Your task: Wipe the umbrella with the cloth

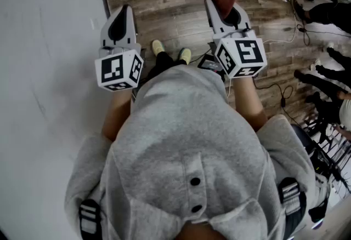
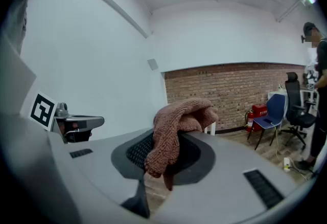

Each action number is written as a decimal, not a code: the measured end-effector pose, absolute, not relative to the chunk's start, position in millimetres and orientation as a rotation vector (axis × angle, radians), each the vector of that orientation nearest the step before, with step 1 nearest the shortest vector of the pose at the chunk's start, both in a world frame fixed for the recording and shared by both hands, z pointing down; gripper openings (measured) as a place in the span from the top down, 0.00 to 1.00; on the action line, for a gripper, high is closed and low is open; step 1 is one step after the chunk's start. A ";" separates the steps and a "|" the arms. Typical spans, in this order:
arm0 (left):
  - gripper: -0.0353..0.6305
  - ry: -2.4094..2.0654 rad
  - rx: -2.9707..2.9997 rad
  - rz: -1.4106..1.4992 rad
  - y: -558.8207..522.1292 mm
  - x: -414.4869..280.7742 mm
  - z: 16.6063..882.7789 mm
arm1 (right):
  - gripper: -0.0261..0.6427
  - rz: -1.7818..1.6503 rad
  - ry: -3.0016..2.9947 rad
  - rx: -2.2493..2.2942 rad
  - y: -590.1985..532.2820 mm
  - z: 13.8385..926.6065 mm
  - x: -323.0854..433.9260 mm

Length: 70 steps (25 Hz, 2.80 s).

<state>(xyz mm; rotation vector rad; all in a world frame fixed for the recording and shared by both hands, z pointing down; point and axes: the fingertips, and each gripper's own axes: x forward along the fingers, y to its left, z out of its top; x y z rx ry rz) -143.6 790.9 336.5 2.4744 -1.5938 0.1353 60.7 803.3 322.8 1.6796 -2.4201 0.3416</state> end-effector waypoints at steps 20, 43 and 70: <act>0.92 -1.518 2.665 0.126 740.9 -224.6 288.2 | 0.83 0.249 -2.399 1.754 761.5 290.5 -29.2; 0.92 -1.602 2.661 0.095 688.5 -262.9 311.0 | 0.83 0.163 -2.443 1.739 694.8 305.9 -63.0; 0.92 -1.415 2.683 0.282 365.1 -120.5 340.5 | 0.83 0.335 -2.313 1.793 395.2 363.5 85.0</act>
